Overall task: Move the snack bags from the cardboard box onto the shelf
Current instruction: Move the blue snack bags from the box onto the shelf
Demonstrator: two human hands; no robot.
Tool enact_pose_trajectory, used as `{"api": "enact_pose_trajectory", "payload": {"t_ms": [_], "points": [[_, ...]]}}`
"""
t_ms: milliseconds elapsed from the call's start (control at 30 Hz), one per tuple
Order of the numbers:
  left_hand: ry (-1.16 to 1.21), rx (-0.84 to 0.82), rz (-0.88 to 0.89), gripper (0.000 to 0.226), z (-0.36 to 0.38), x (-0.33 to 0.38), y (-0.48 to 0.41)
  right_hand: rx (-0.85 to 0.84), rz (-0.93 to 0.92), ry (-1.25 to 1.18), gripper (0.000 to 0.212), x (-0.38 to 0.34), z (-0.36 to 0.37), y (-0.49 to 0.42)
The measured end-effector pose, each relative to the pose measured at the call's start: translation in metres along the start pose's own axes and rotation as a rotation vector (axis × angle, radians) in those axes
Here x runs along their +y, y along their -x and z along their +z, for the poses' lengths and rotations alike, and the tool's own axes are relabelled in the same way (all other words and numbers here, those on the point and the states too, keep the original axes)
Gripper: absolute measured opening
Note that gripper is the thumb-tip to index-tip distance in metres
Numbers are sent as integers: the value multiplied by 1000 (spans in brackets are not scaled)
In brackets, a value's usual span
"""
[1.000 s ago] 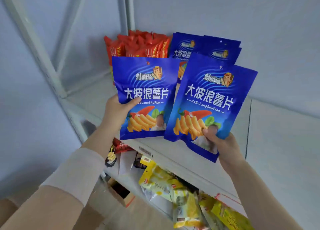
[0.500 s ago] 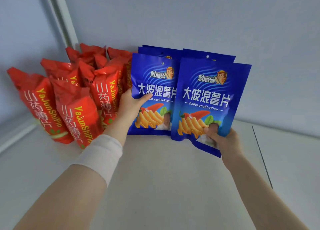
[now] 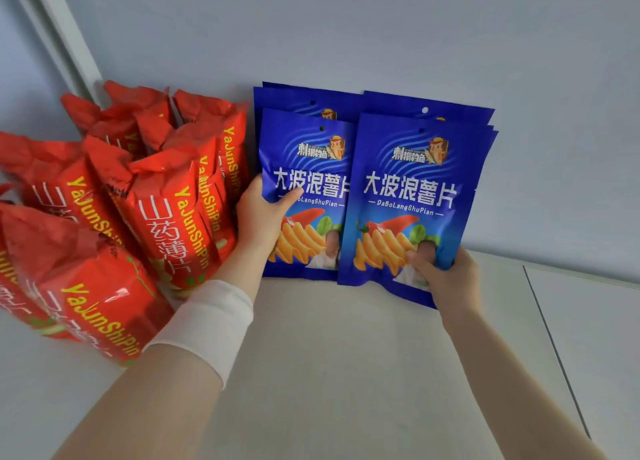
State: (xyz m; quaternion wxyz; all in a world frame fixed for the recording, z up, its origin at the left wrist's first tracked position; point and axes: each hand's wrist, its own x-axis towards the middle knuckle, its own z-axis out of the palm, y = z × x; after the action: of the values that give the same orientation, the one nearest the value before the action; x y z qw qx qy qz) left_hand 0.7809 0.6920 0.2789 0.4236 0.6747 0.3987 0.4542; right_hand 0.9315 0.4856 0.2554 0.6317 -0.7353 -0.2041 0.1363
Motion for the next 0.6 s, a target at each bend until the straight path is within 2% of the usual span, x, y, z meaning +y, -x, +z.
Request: {"api": "enact_pose_trajectory", "payload": {"t_ms": [67, 333, 433, 567, 600], "points": [[-24, 35, 27, 46, 1, 3, 3, 21, -15, 6, 15, 1, 1, 0], [-150, 134, 124, 81, 10, 8, 15, 74, -11, -11, 60, 0, 4, 5], [-263, 145, 171, 85, 12, 13, 21, 71, -29, -10, 55, 1, 4, 3], [-518, 154, 268, 78, 8, 23, 32, 90, -78, 72, 44, 4, 2, 0], [-573, 142, 310, 74, 7, 27, 36, 87, -65, 109, 47, 1, 2, 2]]}}
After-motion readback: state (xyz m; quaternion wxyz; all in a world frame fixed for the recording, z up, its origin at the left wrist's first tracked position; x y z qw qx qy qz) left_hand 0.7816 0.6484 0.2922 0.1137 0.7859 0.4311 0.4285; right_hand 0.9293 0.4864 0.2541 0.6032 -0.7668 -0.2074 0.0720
